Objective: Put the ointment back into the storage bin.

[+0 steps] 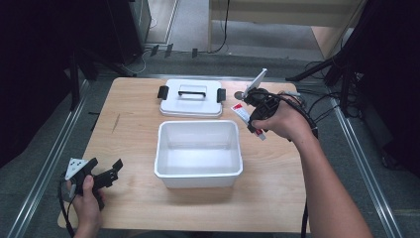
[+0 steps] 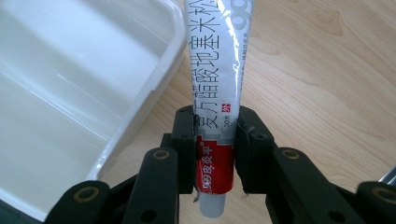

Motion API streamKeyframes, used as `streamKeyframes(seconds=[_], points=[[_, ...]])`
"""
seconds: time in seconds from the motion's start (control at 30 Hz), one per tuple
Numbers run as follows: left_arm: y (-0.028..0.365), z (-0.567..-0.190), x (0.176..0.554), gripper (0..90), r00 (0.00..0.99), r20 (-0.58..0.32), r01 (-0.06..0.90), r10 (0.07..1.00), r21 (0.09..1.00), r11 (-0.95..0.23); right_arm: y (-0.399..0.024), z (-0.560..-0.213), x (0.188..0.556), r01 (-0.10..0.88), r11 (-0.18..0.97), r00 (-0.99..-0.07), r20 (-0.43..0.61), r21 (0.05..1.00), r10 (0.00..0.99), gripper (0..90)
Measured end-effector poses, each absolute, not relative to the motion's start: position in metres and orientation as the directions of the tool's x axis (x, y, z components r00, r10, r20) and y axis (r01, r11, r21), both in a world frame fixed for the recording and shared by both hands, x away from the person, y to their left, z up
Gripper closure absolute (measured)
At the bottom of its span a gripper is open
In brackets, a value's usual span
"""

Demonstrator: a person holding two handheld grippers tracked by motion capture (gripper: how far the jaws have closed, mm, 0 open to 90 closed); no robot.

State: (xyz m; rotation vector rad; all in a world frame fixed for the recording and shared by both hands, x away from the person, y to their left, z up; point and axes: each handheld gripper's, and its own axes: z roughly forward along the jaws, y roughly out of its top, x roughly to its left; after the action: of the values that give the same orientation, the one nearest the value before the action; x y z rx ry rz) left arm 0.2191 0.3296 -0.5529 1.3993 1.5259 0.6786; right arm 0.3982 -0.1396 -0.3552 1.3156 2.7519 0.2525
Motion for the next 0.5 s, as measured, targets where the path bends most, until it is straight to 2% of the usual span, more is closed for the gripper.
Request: streamKeyframes(seconds=[0.5], points=[[0.33, -0.553, 0.22, 0.8, 0.078, -0.26, 0.457, 0.962, 0.867, 0.198, -0.116, -0.341, 0.389, 0.718, 0.665, -0.684, 0.031, 0.206, 0.729, 72.9]])
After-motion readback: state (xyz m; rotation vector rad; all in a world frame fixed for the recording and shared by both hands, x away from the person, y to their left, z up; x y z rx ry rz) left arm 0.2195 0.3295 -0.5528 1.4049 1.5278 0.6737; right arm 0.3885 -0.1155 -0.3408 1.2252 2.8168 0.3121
